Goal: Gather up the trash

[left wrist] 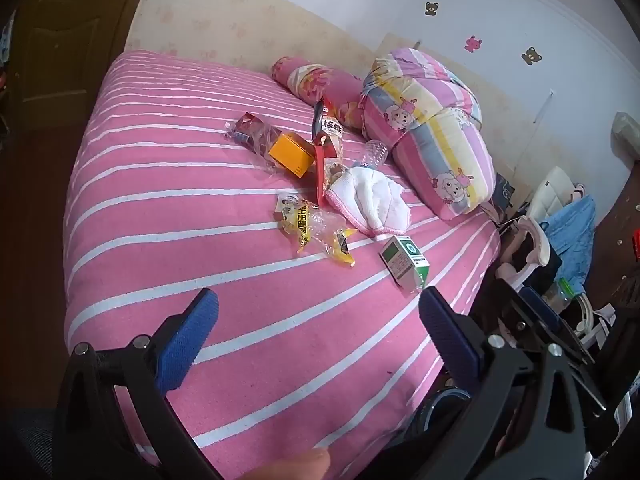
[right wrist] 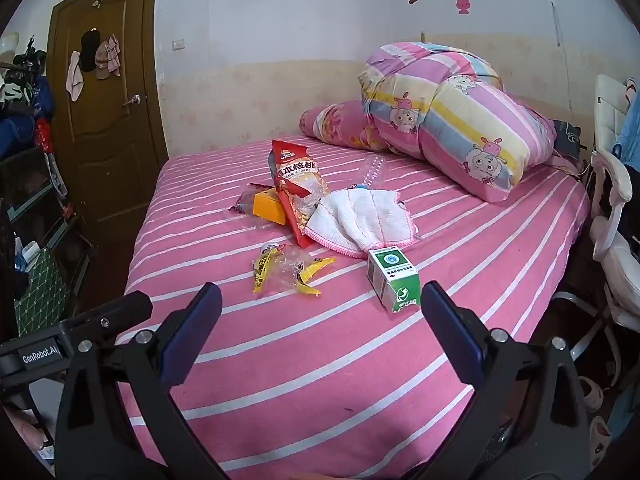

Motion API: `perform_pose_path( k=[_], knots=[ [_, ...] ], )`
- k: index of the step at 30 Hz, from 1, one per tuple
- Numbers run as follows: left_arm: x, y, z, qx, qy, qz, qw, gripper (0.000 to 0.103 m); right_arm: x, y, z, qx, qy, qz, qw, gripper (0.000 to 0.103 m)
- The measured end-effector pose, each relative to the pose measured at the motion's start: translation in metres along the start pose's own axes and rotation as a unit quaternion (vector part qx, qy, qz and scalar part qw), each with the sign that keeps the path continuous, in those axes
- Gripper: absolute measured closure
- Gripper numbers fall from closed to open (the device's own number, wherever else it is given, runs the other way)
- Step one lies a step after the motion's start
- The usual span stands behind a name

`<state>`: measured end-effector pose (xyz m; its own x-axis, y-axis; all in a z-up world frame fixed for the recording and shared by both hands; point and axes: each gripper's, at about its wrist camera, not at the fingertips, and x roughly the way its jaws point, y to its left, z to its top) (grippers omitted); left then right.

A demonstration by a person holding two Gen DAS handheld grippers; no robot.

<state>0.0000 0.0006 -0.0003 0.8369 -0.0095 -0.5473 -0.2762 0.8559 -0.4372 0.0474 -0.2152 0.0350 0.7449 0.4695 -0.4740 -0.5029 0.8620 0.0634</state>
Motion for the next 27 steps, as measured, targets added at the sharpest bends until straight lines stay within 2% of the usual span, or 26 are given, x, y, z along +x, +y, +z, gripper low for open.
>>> perform_pose_path(
  k=[27],
  knots=[
    [0.0,0.0002,-0.0001,0.002,0.0,0.002,1.0,0.006,0.0011,-0.004,-0.0005,0.01,0.002,0.004,1.0,0.004]
  ],
)
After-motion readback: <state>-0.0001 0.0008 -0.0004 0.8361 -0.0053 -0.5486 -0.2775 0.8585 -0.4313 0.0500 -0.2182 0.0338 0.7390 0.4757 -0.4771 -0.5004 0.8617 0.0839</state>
